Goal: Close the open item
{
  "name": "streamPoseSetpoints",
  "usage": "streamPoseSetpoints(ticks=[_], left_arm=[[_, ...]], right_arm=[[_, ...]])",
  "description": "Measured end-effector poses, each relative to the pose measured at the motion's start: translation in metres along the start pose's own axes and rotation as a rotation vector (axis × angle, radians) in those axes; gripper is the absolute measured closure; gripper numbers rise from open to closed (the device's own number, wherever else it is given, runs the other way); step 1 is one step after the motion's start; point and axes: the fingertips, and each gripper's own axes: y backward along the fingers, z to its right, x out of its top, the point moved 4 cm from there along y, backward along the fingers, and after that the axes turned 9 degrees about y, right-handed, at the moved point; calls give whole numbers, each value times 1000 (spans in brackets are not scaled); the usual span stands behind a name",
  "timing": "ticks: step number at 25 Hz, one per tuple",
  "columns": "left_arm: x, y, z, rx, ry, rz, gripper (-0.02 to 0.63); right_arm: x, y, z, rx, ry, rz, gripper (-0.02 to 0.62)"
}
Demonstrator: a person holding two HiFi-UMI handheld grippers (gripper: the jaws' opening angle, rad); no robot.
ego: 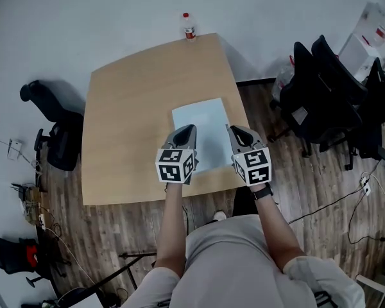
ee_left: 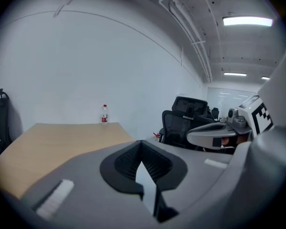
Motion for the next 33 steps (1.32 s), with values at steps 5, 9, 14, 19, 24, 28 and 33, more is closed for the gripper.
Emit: streamPoseSetpoints(ticks=[5, 9, 14, 19, 24, 28, 33], left_arm=[[20, 50, 21, 15, -14, 110, 597], [31, 79, 27, 44, -21, 225, 597], [35, 97, 37, 52, -65, 320, 597], [37, 101, 51, 41, -92, 355, 597], [39, 101, 60, 22, -103, 386, 597], [34, 96, 61, 25, -96, 373, 597], [18, 83, 44, 65, -64, 347, 597]], right_arm=[[38, 27, -13, 28, -28, 101, 581], [59, 40, -24, -3, 39, 152, 581], [73, 50, -32, -57, 102, 193, 581], [77, 57, -30, -62, 101, 209, 581], [72, 62, -29, -70, 93, 202, 581], [64, 63, -25, -62, 87, 190, 581], [45, 53, -23, -34, 92, 149, 581]])
